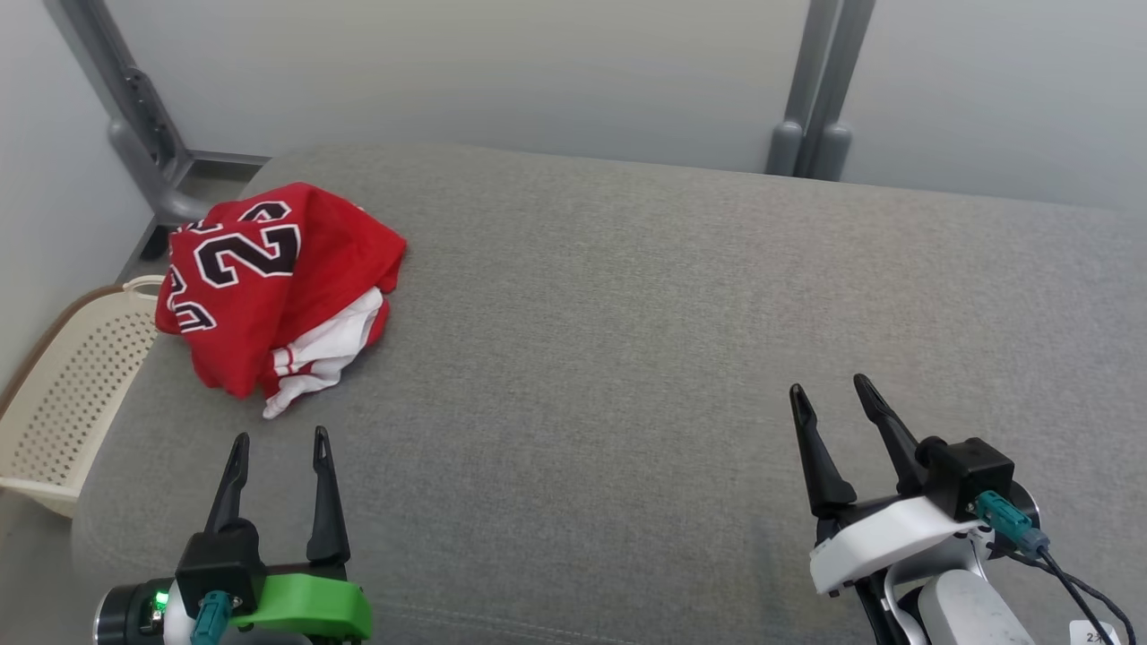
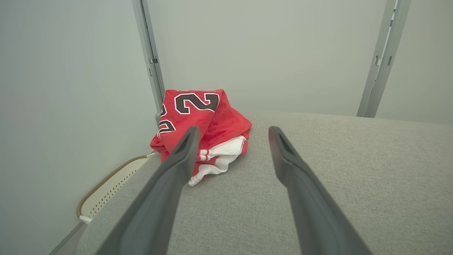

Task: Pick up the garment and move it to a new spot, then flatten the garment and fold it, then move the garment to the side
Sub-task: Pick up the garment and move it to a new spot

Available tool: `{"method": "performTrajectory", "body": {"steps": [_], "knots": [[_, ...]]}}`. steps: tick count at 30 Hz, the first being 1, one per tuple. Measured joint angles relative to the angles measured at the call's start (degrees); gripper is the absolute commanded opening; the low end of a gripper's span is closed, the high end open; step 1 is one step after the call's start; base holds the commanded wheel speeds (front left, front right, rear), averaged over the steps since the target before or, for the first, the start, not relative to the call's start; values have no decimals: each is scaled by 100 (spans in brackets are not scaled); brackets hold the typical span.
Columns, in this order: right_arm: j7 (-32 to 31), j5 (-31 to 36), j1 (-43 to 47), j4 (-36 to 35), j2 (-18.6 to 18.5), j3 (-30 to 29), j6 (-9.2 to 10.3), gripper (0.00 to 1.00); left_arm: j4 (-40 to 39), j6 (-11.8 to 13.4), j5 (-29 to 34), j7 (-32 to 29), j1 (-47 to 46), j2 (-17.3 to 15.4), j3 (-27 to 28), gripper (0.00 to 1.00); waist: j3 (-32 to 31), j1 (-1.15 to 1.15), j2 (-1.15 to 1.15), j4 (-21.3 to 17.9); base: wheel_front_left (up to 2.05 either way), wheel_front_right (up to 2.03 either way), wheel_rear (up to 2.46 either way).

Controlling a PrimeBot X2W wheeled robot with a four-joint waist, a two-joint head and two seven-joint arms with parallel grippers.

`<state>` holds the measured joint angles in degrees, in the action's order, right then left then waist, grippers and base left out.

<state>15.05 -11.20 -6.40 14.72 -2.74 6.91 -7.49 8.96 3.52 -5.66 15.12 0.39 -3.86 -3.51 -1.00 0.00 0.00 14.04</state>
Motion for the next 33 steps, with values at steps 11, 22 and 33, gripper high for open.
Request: {"method": "performTrajectory", "body": {"steps": [11, 22, 33], "knots": [[0, -135, 44, 25, 0, 113, 0, 100, 18, 55, -10, 0, 83, -69, 14, 100, -134, 0, 0, 666, 0, 0, 0], [0, -215, 110, 60, 0, 185, 0, 100, -53, 102, -35, -43, 163, -153, 7, 100, -282, 0, 0, 1158, 0, 0, 0], [0, -231, 106, 98, 1, 291, 0, 100, -96, 186, -86, -52, 222, -194, 5, 100, -339, 0, 0, 1222, 0, 0, 0]]}}
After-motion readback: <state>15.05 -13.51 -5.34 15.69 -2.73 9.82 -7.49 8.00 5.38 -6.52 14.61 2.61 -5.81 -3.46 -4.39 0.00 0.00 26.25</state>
